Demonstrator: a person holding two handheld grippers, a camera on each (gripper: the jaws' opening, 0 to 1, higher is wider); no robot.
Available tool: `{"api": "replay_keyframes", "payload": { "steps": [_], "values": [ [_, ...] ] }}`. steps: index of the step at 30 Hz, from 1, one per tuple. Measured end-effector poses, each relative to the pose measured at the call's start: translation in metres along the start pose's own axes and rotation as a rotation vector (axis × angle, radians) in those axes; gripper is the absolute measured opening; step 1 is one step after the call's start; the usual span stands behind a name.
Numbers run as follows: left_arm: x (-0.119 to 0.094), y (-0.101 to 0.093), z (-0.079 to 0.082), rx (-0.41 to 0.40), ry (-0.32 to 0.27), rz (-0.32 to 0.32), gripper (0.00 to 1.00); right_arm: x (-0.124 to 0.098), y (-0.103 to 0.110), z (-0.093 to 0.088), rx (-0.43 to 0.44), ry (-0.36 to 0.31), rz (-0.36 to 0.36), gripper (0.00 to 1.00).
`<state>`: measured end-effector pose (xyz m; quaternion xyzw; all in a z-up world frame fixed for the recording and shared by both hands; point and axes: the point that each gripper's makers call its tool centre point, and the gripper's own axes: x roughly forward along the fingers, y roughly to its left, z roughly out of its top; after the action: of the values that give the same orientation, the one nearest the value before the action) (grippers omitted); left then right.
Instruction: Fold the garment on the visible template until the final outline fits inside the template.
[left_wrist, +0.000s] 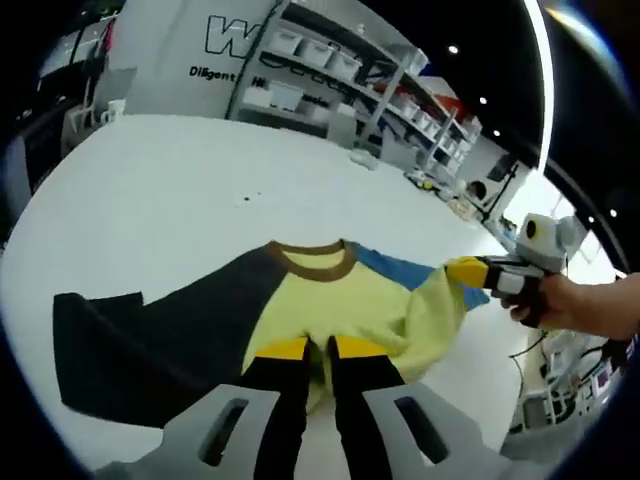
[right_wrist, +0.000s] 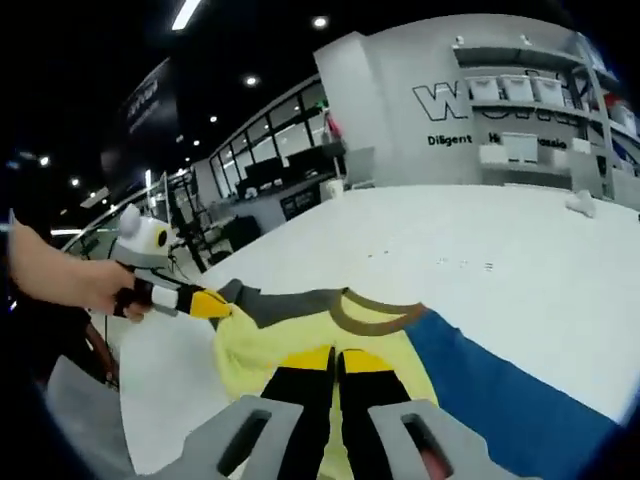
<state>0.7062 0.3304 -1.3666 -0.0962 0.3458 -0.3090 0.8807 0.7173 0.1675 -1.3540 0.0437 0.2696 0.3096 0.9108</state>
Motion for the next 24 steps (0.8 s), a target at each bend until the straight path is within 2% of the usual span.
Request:
{"api": "replay_keyframes", "payload": {
  "steps": [3, 4, 6, 7, 9, 11, 13, 17, 20, 24],
  "values": [
    [-0.007, 0.002, 0.0, 0.091, -0.021, 0.029, 0.1, 0.011, -0.007, -0.003, -0.021, 0.025, -0.025, 0.0],
    [-0.011, 0.002, 0.0, 0.097, -0.035, 0.037, 0.11, 0.013, -0.01, -0.005, -0.03, 0.036, -0.035, 0.0],
    [-0.019, 0.007, 0.001, 0.144, -0.06, 0.07, 0.12, 0.019, -0.016, -0.009, -0.027, 0.051, -0.057, 0.0],
    [-0.022, 0.01, -0.002, 0.164, -0.055, 0.078, 0.13, 0.022, -0.021, -0.012, -0.006, 0.058, -0.076, 0.0],
    [-0.027, 0.02, -0.02, 0.184, 0.002, 0.116, 0.12, 0.025, -0.026, -0.015, 0.019, 0.065, -0.091, 0.0],
    [-0.028, 0.021, -0.039, 0.153, 0.037, 0.104, 0.12, 0.028, -0.035, -0.023, 0.035, 0.094, -0.126, 0.0],
    [-0.026, 0.022, -0.054, 0.146, 0.07, 0.098, 0.13, 0.032, -0.035, -0.024, 0.066, 0.087, -0.116, 0.0],
    [-0.015, 0.022, -0.068, 0.146, 0.122, 0.092, 0.17, 0.035, -0.034, -0.028, 0.075, 0.108, -0.097, 0.0],
    [-0.005, 0.024, -0.072, 0.175, 0.151, 0.102, 0.16, 0.033, -0.034, -0.027, 0.068, 0.11, -0.08, 0.12],
    [0.005, 0.026, -0.074, 0.161, 0.166, 0.103, 0.1, 0.021, -0.038, -0.022, 0.071, 0.091, -0.054, 0.15]
  ]
}}
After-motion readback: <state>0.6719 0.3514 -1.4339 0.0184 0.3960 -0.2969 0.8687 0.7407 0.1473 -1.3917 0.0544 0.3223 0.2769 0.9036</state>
